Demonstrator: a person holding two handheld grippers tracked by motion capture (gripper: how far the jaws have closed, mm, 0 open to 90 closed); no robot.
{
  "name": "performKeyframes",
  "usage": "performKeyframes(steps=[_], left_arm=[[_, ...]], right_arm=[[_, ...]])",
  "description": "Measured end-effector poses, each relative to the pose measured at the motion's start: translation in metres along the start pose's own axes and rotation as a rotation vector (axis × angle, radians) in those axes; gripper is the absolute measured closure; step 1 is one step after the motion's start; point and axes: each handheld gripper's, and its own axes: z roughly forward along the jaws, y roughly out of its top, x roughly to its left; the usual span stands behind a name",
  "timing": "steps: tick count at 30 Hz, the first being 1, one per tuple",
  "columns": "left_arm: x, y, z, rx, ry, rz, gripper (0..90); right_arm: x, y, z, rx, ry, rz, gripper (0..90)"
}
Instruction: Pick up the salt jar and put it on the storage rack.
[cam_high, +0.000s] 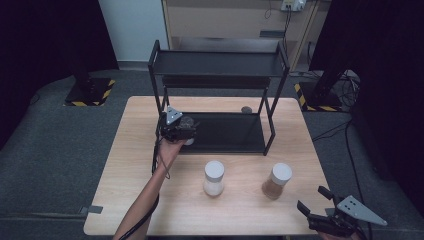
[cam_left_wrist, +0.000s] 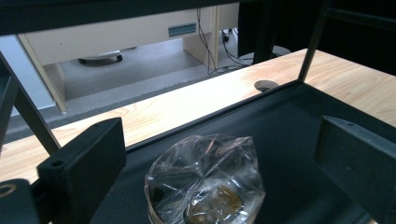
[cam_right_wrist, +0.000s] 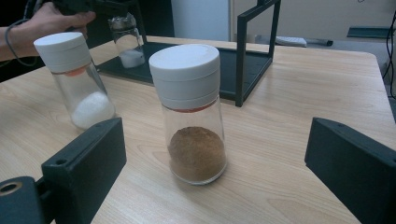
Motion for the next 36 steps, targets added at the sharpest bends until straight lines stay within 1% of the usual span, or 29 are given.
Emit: performKeyframes(steps=[2, 3, 4, 9, 13, 15, 17, 21, 23, 25, 27, 29, 31, 33, 36], left_arm=[[0.001, 0.004, -0.005, -0.005, -0.003, 0.004, 0.4], [0.002, 0.005, -0.007, -0.013, -0.011, -0.007, 0.3], [0.004, 0.009, -0.011, -0.011, -0.02, -0.008, 0.0], [0.006, 0.024, -0.025, -0.006, -0.042, 0.014, 0.0], [0.009, 0.033, -0.037, -0.021, -0.068, 0.019, 0.0], [0.011, 0.039, -0.044, -0.015, -0.087, 0.023, 0.0], [0.012, 0.045, -0.051, -0.02, -0.106, 0.027, 0.0], [0.015, 0.052, -0.064, -0.031, -0.147, 0.021, 0.0], [0.016, 0.056, -0.072, -0.036, -0.166, 0.03, 0.0], [0.016, 0.059, -0.08, -0.04, -0.185, 0.039, 0.0], [0.015, 0.061, -0.089, -0.039, -0.203, 0.056, 0.0], [0.014, 0.061, -0.096, -0.044, -0.213, 0.067, 0.0], [0.012, 0.061, -0.105, -0.053, -0.217, 0.087, 0.0], [0.01, 0.058, -0.114, -0.067, -0.229, 0.088, 0.0], [0.007, 0.056, -0.127, -0.079, -0.242, 0.109, 0.0]], right_arm=[[0.0, 0.0, 0.0, 0.0, 0.001, -0.001, 5.7], [0.0, 0.0, 0.0, 0.0, 0.001, -0.002, 5.7], [0.0, 0.0, 0.0, 0.001, 0.001, -0.002, 5.7], [0.0, 0.0, 0.0, 0.0, 0.002, -0.005, 5.7], [0.001, 0.0, 0.0, 0.001, 0.001, -0.005, 5.8], [0.001, 0.0, 0.0, 0.001, 0.001, -0.006, 5.7], [0.001, 0.0, 0.0, 0.001, 0.002, -0.006, 5.8], [0.001, 0.001, 0.001, 0.004, 0.002, -0.007, 5.8], [0.001, 0.001, 0.001, 0.004, 0.001, -0.006, 5.7], [0.001, 0.001, 0.001, 0.003, 0.0, -0.008, 5.8], [0.001, 0.001, 0.001, 0.004, -0.001, -0.007, 5.8], [0.002, 0.001, 0.001, 0.006, -0.001, -0.007, 5.8], [0.002, 0.001, 0.001, 0.007, -0.001, -0.008, 5.8], [0.002, 0.001, 0.001, 0.007, -0.002, -0.008, 5.8], [0.002, 0.002, 0.001, 0.008, -0.002, -0.008, 5.8]])
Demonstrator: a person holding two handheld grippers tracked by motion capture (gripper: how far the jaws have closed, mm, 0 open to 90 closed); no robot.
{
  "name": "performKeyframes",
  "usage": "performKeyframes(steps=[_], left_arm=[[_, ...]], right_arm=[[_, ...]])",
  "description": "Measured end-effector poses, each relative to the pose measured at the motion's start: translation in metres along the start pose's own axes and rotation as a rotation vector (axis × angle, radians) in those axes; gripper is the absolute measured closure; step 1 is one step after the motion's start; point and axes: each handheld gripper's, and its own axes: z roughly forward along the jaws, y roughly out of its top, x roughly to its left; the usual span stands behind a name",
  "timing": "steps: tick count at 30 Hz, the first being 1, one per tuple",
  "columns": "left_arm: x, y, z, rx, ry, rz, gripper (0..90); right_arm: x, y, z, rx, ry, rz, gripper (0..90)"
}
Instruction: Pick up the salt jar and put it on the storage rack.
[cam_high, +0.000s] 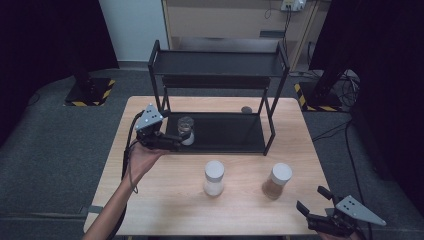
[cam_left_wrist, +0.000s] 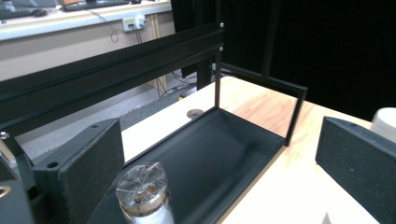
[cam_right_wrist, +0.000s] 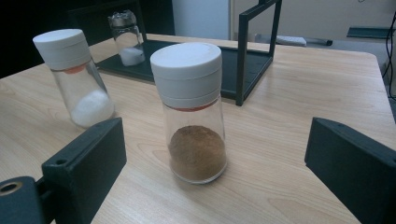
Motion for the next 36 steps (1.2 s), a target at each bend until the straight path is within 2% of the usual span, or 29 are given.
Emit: performKeyframes(steps=[4, 8, 16, 20, 27, 30, 33, 36], left_arm=[[-0.011, -0.004, -0.013, -0.01, -0.007, 0.033, 0.0], [-0.017, -0.011, -0.024, -0.019, -0.028, 0.039, 0.0], [-0.024, -0.034, -0.044, -0.03, -0.067, 0.008, 0.0], [-0.029, -0.049, -0.052, -0.029, -0.067, -0.001, 0.0], [-0.033, -0.086, -0.062, -0.041, -0.07, -0.019, 0.0], [-0.035, -0.097, -0.063, -0.034, -0.065, -0.026, 0.0], [-0.035, -0.108, -0.065, -0.044, -0.066, -0.05, 0.0], [-0.037, -0.115, -0.066, -0.04, -0.056, -0.053, 0.0]], right_arm=[[0.0, 0.0, 0.0, 0.001, -0.001, 0.0, 5.8], [0.0, 0.0, 0.0, 0.0, -0.002, 0.001, 5.7], [0.001, 0.0, 0.001, 0.004, -0.003, -0.001, 5.7], [0.001, 0.001, 0.001, 0.004, -0.005, -0.001, 5.7], [0.001, 0.001, 0.001, 0.005, -0.005, -0.002, 5.6], [0.001, 0.001, 0.001, 0.007, -0.004, -0.004, 5.6], [0.001, 0.001, 0.002, 0.008, -0.003, -0.005, 5.6], [0.001, 0.001, 0.001, 0.007, -0.004, -0.003, 5.6]])
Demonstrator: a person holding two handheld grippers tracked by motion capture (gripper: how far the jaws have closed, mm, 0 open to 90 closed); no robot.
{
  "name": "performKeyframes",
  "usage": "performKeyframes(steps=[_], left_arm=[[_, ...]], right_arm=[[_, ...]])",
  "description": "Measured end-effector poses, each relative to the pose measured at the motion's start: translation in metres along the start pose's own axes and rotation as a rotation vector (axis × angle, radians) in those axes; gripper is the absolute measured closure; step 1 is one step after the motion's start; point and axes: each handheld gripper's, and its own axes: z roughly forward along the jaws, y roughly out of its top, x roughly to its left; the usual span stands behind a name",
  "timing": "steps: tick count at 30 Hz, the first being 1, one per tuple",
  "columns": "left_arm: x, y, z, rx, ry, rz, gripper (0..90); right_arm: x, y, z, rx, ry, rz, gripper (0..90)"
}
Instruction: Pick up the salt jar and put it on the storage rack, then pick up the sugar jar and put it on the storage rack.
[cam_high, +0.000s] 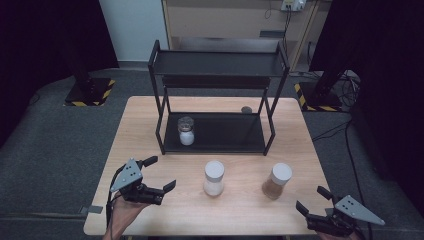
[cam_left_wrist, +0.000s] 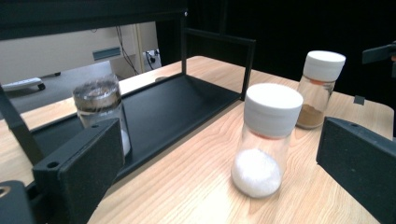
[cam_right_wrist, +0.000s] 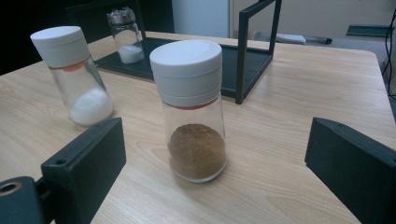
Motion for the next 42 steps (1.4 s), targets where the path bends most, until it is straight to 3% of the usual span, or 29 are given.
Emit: performKeyframes(steps=[6, 16, 22, 30, 42], left_arm=[[-0.004, -0.021, -0.003, -0.004, 0.038, -0.023, 0.0], [-0.005, -0.045, -0.012, -0.024, 0.103, -0.003, 0.0], [0.0, -0.053, -0.013, 0.01, 0.104, -0.002, 0.0], [0.004, -0.054, -0.013, 0.055, 0.081, -0.029, 0.1], [0.006, -0.054, -0.015, 0.052, 0.055, -0.047, 0.0]], right_arm=[[0.0, 0.0, 0.0, 0.0, 0.0, -0.003, 5.6], [0.0, 0.0, 0.0, 0.002, -0.002, -0.002, 5.6], [0.0, 0.0, 0.0, 0.002, 0.0, -0.002, 5.6], [0.0, 0.0, 0.0, 0.001, 0.002, -0.004, 5.7], [-0.001, 0.001, 0.0, -0.001, 0.005, 0.001, 5.7]])
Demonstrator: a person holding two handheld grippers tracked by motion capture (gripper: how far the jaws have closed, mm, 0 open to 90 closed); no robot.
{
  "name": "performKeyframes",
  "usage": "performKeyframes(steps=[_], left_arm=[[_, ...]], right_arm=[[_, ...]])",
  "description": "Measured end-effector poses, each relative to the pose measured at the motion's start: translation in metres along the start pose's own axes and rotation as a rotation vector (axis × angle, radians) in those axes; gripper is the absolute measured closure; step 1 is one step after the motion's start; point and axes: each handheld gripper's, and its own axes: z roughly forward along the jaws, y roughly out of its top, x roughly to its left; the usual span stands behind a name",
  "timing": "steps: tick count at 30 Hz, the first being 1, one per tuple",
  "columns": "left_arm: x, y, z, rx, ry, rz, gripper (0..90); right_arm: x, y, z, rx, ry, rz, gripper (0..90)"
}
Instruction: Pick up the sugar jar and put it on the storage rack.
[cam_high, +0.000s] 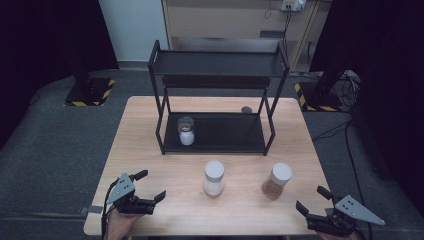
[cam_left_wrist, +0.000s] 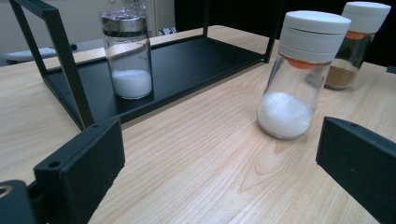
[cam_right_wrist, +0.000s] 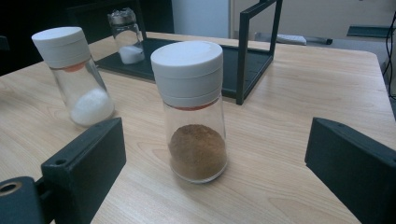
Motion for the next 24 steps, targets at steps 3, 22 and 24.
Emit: performKeyframes(steps=[3, 22, 24], left_arm=[[-0.001, 0.001, 0.0, 0.001, -0.006, -0.003, 0.2], [0.002, 0.004, 0.002, 0.023, -0.017, -0.016, 0.0], [0.003, 0.003, 0.003, 0.02, -0.024, -0.023, 0.0]], right_arm=[[-0.003, 0.0, -0.001, -0.016, 0.019, 0.02, 6.0], [0.001, 0.031, 0.007, -0.022, 0.087, -0.009, 6.6], [0.001, 0.039, 0.011, -0.02, 0.098, -0.023, 6.6]])
